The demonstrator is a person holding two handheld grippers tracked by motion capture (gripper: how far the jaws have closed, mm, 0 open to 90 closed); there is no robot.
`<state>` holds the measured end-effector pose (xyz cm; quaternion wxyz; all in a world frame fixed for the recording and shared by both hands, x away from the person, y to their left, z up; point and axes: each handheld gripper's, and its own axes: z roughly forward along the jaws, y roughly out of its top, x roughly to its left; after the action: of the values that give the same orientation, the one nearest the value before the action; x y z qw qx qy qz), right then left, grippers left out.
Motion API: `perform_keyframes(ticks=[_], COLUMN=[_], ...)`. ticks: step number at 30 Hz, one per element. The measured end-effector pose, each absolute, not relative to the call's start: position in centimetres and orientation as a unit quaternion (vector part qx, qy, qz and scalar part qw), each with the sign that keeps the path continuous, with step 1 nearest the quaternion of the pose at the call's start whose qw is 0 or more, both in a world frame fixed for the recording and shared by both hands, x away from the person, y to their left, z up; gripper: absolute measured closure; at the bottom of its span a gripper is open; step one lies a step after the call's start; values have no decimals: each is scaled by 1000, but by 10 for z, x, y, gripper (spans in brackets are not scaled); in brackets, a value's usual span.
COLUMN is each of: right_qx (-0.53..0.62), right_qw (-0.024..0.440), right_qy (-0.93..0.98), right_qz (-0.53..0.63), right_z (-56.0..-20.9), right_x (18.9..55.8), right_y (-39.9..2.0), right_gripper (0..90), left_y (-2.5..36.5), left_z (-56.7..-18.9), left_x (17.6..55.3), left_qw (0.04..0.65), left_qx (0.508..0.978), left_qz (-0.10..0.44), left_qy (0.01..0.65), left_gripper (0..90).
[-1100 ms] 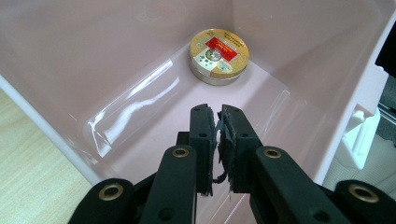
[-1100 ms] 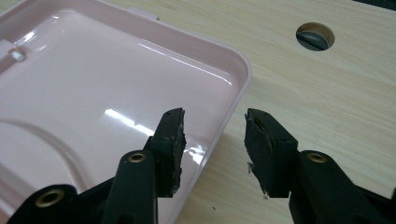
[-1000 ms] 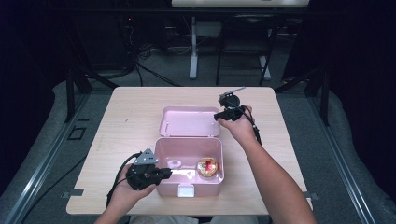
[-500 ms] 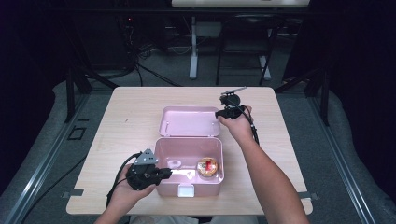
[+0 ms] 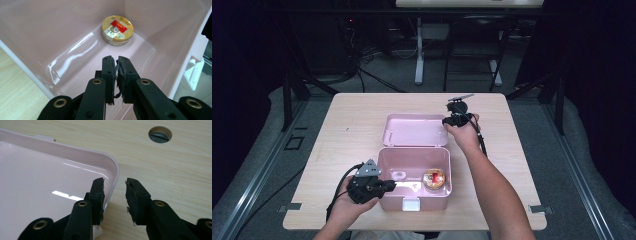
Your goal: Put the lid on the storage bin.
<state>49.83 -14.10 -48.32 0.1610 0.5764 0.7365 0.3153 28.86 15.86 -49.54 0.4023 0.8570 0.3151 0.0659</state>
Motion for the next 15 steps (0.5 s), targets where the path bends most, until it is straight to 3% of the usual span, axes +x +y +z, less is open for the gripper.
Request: perform_keyframes(ticks=[15], right_qx=[586], right_qw=[150], right_qy=[732], right_qz=[313], right_z=[-488], right_x=[503], right_y=[-135], right_gripper=[769], left_y=[158], left_z=[-495], left_x=[288], left_qw=[401], left_qx=[858], left_qz=[68], left_qy=[315], left_gripper=[840])
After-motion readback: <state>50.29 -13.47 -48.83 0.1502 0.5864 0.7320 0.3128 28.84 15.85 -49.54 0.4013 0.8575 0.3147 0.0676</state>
